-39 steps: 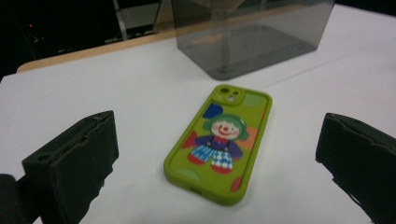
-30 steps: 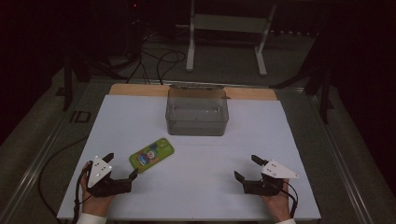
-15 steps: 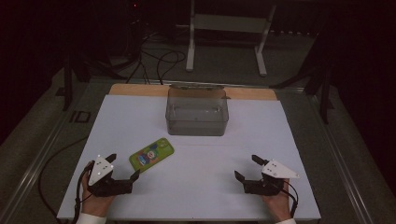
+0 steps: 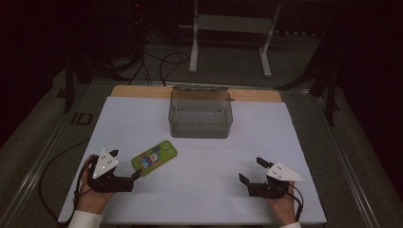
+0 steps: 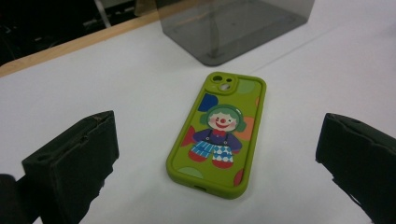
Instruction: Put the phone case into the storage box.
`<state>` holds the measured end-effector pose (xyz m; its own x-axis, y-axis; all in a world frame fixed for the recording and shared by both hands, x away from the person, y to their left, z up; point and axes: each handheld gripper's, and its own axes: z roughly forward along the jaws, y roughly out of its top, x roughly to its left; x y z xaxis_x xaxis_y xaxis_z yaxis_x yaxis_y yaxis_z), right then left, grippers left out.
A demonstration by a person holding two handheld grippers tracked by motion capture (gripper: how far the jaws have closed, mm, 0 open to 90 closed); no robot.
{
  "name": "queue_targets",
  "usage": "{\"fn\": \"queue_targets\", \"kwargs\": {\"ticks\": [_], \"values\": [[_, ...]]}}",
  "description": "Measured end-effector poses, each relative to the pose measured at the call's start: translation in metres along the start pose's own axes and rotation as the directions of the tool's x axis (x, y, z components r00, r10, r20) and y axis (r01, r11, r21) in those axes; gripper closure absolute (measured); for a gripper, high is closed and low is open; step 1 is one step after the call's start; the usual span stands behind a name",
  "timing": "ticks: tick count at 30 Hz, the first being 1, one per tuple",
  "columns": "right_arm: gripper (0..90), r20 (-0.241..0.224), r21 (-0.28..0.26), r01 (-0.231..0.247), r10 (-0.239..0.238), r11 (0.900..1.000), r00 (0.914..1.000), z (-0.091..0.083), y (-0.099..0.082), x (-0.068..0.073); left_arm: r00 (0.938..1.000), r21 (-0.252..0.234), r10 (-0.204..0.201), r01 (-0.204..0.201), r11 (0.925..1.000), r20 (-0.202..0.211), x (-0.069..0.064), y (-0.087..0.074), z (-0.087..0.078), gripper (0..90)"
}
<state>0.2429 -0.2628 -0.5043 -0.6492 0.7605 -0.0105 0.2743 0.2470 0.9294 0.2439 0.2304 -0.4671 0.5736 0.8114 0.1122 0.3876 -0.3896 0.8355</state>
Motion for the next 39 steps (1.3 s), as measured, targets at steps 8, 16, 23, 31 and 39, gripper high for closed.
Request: {"fn": "queue_targets", "kwargs": {"ticks": [8,16,23,31,39], "values": [[10.2,-0.002,-0.001,-0.002,0.002,1.0000,1.0000,0.000,0.000,0.000,0.9990,0.080,0.041,-0.042,0.9959,0.016,0.007,0.010,0.015,0.0],[10.2,-0.002,0.000,-0.003,0.003,1.0000,1.0000,0.000,0.000,0.000,0.9989,0.127,0.044,-0.046,0.9909,0.020,0.013,0.011,0.029,0.0],[10.2,-0.003,0.001,-0.001,0.001,1.0000,1.0000,0.000,0.000,-0.001,0.9981,0.171,0.057,-0.060,0.9834,0.023,0.018,0.012,0.037,0.0],[10.2,-0.003,0.002,-0.003,0.003,1.0000,1.0000,0.000,0.000,-0.001,0.9955,0.223,0.086,-0.093,0.9703,0.039,0.018,0.017,0.049,0.0],[10.2,-0.004,0.003,-0.007,0.007,1.0000,1.0000,0.000,0.000,-0.001,0.9924,0.273,0.103,-0.118,0.9548,0.068,0.016,0.020,0.064,0.0]]}}
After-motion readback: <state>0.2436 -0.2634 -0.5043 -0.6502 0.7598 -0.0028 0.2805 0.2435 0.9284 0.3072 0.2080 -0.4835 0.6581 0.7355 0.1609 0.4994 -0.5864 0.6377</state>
